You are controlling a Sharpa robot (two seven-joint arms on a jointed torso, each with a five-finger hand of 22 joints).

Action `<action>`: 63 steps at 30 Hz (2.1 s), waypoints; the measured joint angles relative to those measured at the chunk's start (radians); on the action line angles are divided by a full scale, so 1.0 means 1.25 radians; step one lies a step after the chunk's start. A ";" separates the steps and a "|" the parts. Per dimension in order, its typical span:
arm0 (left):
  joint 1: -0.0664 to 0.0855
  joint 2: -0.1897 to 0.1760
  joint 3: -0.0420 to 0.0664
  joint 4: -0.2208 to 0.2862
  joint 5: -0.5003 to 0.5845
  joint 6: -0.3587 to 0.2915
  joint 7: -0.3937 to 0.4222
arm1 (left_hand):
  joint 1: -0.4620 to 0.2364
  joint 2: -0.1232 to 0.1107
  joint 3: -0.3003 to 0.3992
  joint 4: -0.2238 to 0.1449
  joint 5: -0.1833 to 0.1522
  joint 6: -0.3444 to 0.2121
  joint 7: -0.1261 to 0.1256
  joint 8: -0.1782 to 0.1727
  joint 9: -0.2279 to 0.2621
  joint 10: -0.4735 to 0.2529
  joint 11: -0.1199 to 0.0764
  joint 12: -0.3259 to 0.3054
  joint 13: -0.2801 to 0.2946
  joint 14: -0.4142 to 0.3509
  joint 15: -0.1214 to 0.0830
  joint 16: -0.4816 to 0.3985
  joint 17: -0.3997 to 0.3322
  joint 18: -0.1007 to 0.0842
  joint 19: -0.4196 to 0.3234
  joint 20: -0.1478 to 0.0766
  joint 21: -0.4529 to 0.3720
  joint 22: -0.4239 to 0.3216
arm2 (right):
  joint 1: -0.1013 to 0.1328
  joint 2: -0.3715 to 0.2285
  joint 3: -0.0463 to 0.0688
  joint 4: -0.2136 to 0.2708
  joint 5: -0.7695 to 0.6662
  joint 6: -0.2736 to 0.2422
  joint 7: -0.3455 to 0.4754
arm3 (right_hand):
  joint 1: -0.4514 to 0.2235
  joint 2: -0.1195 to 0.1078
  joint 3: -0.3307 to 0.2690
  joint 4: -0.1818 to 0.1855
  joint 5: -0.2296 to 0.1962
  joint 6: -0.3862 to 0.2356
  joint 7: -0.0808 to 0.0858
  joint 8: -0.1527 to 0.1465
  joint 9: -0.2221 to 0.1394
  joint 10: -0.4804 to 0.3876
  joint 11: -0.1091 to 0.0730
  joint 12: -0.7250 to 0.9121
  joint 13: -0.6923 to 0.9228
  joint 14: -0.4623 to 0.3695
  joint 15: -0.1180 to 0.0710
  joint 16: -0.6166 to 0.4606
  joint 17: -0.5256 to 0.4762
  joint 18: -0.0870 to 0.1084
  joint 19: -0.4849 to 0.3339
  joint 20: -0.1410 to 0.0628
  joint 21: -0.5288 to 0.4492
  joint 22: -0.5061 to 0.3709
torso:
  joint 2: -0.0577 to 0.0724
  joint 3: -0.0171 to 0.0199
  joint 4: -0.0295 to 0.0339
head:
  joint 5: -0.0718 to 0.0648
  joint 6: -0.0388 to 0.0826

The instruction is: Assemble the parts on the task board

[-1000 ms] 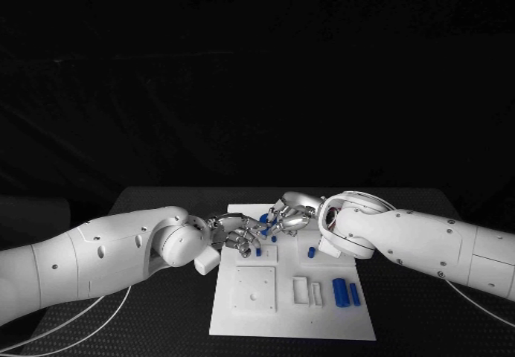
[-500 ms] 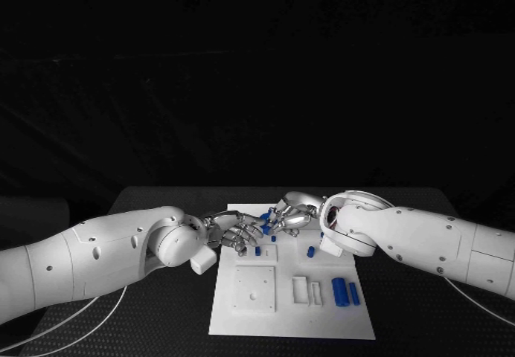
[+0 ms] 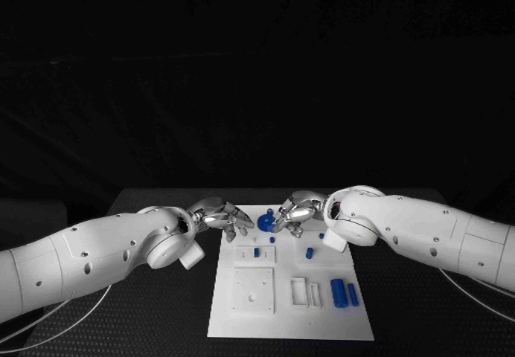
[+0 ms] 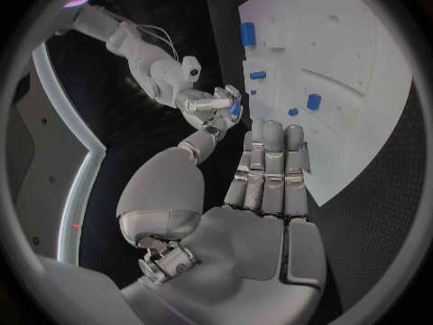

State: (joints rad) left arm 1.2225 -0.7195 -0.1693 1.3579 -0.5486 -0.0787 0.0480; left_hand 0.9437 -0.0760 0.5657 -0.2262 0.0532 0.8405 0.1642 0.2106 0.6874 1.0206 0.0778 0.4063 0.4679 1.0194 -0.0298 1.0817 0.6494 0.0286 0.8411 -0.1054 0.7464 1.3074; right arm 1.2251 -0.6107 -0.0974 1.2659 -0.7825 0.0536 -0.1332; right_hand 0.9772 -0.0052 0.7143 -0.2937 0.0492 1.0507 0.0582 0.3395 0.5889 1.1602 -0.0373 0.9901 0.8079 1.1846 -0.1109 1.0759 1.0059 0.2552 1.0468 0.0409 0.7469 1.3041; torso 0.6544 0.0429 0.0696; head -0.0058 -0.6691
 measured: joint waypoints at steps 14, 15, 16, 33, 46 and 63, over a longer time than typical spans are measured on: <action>0.000 0.013 0.001 0.007 -0.204 0.089 0.069 | -0.151 -0.034 -0.096 0.092 0.000 0.009 0.003 0.000 -0.036 0.043 -0.002 -0.028 -0.049 -0.005 0.002 -0.023 -0.012 -0.004 -0.020 0.006 -0.025 0.000 | 0.007 0.017 0.000 -0.016 0.069 0.122 -0.014 | 0.002 0.009 -0.008 -0.001 0.000 -0.002 0.002 -0.003 0.000 0.000 0.000 0.000 0.003 -0.003 -0.002 0.000 0.001 0.000 0.000 0.000 0.000 0.000 | 0.000 0.0009 0.0005 | -0.001 -0.001; 0.000 0.013 0.001 0.007 -0.204 0.093 0.069 | -0.166 -0.030 -0.100 0.105 0.000 0.010 0.003 0.000 -0.039 0.048 -0.003 -0.031 -0.052 -0.003 0.000 -0.023 -0.011 -0.004 -0.020 0.006 -0.025 0.000 | 0.007 0.017 0.000 -0.016 0.070 0.124 -0.014 | 0.002 0.009 -0.008 -0.001 0.000 -0.002 0.002 -0.003 0.000 0.000 0.000 0.000 0.003 -0.004 -0.002 0.000 0.001 0.000 0.000 0.000 0.000 0.000 | 0.000 0.0008 0.0007 | 0.000 -0.001; 0.000 0.013 0.001 0.007 -0.204 0.097 0.069 | -0.180 -0.027 -0.104 0.118 0.000 0.010 0.003 0.000 -0.041 0.052 -0.004 -0.031 -0.054 -0.001 -0.001 -0.023 -0.010 -0.003 -0.020 0.006 -0.028 0.001 | 0.007 0.016 0.000 -0.015 0.071 0.126 -0.014 | 0.002 0.009 -0.008 -0.001 0.000 -0.002 0.002 -0.003 0.000 0.000 0.000 0.000 0.003 -0.004 -0.002 0.000 0.001 0.000 0.000 0.000 0.000 0.000 | 0.000 0.0011 0.0008 | 0.000 -0.002; 0.000 0.014 0.000 0.011 -0.151 0.138 0.052 | -0.149 0.075 -0.121 0.146 0.000 0.017 -0.002 0.004 -0.060 0.080 -0.014 -0.031 -0.068 0.008 -0.007 -0.004 0.008 0.011 -0.012 0.005 -0.019 0.000 | 0.008 0.011 0.000 -0.005 0.069 0.144 -0.014 | 0.002 0.008 -0.012 -0.001 -0.002 -0.003 0.003 0.000 0.000 0.000 0.000 0.000 0.005 -0.005 -0.001 0.000 0.002 0.000 0.000 0.000 0.000 0.000 | 0.000 0.0018 -0.0006 | 0.002 -0.006; -0.001 0.017 -0.001 0.009 -0.123 0.150 0.040 | -0.046 0.121 -0.130 0.042 0.000 0.018 -0.003 0.011 -0.069 0.080 -0.014 -0.031 -0.075 0.009 -0.006 0.003 0.012 0.007 -0.012 0.005 -0.007 0.000 | 0.008 0.011 0.000 -0.006 0.068 0.153 -0.014 | 0.002 0.008 -0.013 -0.002 -0.002 -0.004 0.004 0.000 0.000 0.000 0.000 0.000 0.005 -0.005 0.000 0.000 0.002 0.000 0.000 0.000 0.000 0.000 | 0.000 0.0009 -0.0002 | 0.000 -0.007; 0.000 0.016 0.000 -0.002 -0.110 0.161 0.039 | -0.059 0.078 -0.156 0.041 0.000 0.013 0.002 0.017 -0.080 0.080 -0.014 -0.035 -0.082 0.009 -0.006 0.003 0.012 0.006 -0.012 0.005 -0.007 0.000 | 0.007 0.011 0.000 -0.005 0.069 0.167 -0.014 | 0.006 0.013 -0.014 -0.003 -0.003 -0.005 0.005 -0.003 0.000 0.000 0.000 -0.003 0.007 -0.006 0.001 0.000 0.002 0.000 0.000 0.000 0.000 0.000 | 0.000 0.0009 -0.0002 | 0.001 -0.008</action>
State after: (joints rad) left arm 1.2225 -0.6997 -0.1691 1.3553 -0.6865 0.1225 0.0964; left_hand 0.8698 0.0220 0.3713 -0.1746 0.0532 0.8562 0.1665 0.2317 0.5873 1.1200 0.0605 0.3630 0.3657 1.0310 -0.0370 1.0851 0.6644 0.0366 0.8260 -0.0996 0.7379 1.3075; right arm 1.2344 -0.5965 -0.0973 1.2594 -0.6958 0.2625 -0.1511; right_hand 0.9850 0.0105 0.6970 -0.2979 0.0454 1.0441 0.0648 0.3353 0.5890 1.1600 -0.0371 0.9863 0.8168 1.1767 -0.1096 1.0757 1.0089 0.2553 1.0467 0.0409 0.7468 1.3036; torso 0.6548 0.0440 0.0694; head -0.0046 -0.6790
